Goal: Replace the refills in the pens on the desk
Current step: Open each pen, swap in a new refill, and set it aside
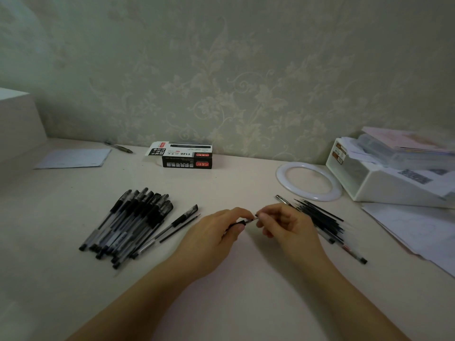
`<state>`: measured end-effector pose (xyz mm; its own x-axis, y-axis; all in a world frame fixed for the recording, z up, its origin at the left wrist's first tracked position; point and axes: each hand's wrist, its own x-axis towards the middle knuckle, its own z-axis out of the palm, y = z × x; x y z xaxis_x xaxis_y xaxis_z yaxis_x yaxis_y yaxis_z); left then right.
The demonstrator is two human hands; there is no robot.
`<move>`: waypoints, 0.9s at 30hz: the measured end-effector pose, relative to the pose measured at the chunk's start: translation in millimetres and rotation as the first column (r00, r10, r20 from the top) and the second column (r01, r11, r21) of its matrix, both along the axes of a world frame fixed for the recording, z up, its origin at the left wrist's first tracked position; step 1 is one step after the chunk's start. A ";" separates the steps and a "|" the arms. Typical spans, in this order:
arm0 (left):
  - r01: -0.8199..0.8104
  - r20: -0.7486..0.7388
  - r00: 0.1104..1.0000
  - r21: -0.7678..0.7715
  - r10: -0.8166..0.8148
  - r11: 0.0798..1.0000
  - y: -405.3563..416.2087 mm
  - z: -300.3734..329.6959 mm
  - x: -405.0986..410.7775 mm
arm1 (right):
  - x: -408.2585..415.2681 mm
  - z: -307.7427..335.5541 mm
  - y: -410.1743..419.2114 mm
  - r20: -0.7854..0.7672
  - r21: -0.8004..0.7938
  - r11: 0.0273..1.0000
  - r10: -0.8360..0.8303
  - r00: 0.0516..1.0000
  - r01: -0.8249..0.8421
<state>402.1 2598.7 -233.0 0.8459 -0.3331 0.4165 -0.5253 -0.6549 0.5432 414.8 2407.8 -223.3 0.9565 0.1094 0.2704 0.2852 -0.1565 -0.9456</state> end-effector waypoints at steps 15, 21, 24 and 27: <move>0.036 -0.027 0.999 -0.059 -0.038 0.998 0.7 1.7 -0.8 | -2.4 -0.9 1.6 -0.006 0.014 0.996 0.090 0.996 -0.090; 0.015 -0.053 0.998 -0.067 -0.019 0.998 2.1 1.7 0.5 | -0.4 -0.8 -0.7 -0.044 0.012 0.994 0.111 0.993 -0.110; 0.034 -0.027 0.999 -0.053 -0.035 0.998 2.9 3.5 -0.6 | -0.2 -4.2 -0.3 -0.069 -0.021 0.993 0.117 0.991 -0.118; 0.047 0.009 0.999 -0.018 -0.047 0.999 3.8 4.3 -1.4 | 0.0 -6.4 -0.2 -0.074 -0.067 0.989 0.126 0.989 -0.131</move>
<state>400.6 2602.5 -228.7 0.8261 -0.3645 0.4297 -0.5596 -0.6199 0.5501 414.7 2407.6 -229.7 0.9493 0.2495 0.1912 0.2416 -0.1903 -0.9515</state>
